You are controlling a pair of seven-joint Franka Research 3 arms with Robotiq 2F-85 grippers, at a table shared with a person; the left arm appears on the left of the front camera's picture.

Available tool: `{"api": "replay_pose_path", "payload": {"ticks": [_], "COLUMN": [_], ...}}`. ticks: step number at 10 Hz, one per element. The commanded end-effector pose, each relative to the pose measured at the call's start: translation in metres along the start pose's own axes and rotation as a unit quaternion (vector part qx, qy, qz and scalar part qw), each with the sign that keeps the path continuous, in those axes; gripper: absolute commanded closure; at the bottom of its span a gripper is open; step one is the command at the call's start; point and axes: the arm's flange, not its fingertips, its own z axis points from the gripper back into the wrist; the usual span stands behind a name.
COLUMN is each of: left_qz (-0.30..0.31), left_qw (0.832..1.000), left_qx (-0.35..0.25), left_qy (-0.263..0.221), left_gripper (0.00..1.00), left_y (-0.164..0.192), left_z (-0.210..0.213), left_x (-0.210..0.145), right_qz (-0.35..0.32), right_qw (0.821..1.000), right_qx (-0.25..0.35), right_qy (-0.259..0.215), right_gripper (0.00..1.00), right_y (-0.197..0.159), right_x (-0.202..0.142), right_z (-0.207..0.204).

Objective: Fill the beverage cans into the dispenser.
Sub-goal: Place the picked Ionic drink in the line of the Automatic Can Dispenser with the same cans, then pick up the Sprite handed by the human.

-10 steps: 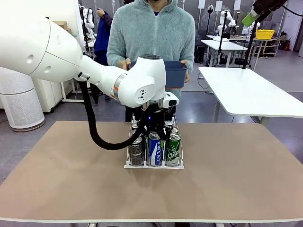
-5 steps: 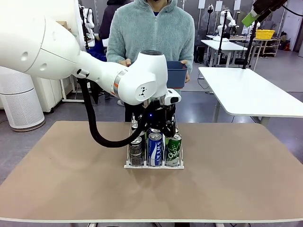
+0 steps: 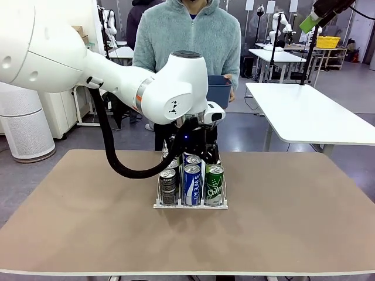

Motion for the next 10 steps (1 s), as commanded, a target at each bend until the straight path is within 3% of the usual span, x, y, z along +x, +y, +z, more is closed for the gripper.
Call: {"api": "replay_pose_path", "payload": {"ticks": [1, 2, 10], "left_qz": [0.002, 0.000, 0.000], "left_qw": [1.000, 1.000, 1.000], "left_qx": [0.019, 0.000, 0.000], "left_qy": [-0.019, 0.000, 0.000], "left_gripper": [0.00, 0.00, 0.00], "left_y": [0.000, 0.000, 0.000], "left_z": [0.002, 0.000, 0.000], "left_x": [-0.012, 0.000, 0.000], "right_qz": [-0.004, -0.004, -0.004], "right_qw": [1.000, 1.000, 1.000], "right_qx": [0.000, 0.000, 0.000], "right_qy": [-0.001, -0.001, -0.001], "right_gripper": [0.00, 0.00, 0.00], "right_y": [0.000, 0.000, 0.000], "right_x": [0.000, 0.000, 0.000], "right_z": [0.000, 0.000, 0.000]}}
